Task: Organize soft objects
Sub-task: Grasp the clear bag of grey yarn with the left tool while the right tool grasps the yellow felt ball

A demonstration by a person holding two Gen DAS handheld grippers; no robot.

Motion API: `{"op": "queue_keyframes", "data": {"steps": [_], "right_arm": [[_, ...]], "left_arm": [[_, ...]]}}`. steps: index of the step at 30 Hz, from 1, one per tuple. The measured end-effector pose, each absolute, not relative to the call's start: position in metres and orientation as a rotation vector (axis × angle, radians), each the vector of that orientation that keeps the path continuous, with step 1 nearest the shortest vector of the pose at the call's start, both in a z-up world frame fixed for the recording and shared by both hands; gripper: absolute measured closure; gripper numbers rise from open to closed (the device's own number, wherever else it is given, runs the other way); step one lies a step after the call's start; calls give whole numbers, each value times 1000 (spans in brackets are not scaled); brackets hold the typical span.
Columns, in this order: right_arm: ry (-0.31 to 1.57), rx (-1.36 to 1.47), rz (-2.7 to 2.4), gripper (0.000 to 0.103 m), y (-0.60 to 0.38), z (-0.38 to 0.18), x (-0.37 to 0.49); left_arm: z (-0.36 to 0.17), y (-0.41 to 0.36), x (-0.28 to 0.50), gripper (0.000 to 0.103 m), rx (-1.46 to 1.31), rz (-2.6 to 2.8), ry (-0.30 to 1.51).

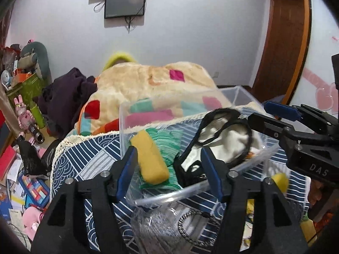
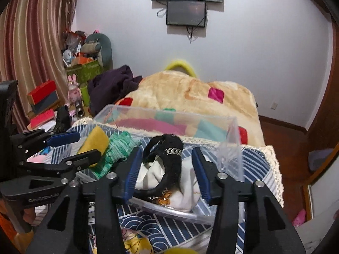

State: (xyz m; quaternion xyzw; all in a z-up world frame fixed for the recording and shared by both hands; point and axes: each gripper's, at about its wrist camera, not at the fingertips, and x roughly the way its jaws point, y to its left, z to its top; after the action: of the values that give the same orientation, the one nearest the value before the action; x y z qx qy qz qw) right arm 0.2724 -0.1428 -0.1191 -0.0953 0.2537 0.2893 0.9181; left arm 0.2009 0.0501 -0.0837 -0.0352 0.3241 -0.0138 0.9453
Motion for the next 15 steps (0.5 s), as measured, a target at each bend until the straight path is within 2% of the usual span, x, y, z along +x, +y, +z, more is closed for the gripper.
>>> {"op": "queue_keyframes", "data": {"steps": [5,7,10,15], "right_arm": [[440,-159,597,33,-157,-100,252],[416,-136,602,24,-166,-95,244],[397,-116,600,19,-176,-94,233],[430,-129,573,19,-189,-111,224]], "left_arm": [[-62,53,174,18,-84,-49,593],[-58,55,164,13,-86,-49,577],[-62,58,152,10,-77,-35,586],[-87,67,146,10,-92,-12,673]]}}
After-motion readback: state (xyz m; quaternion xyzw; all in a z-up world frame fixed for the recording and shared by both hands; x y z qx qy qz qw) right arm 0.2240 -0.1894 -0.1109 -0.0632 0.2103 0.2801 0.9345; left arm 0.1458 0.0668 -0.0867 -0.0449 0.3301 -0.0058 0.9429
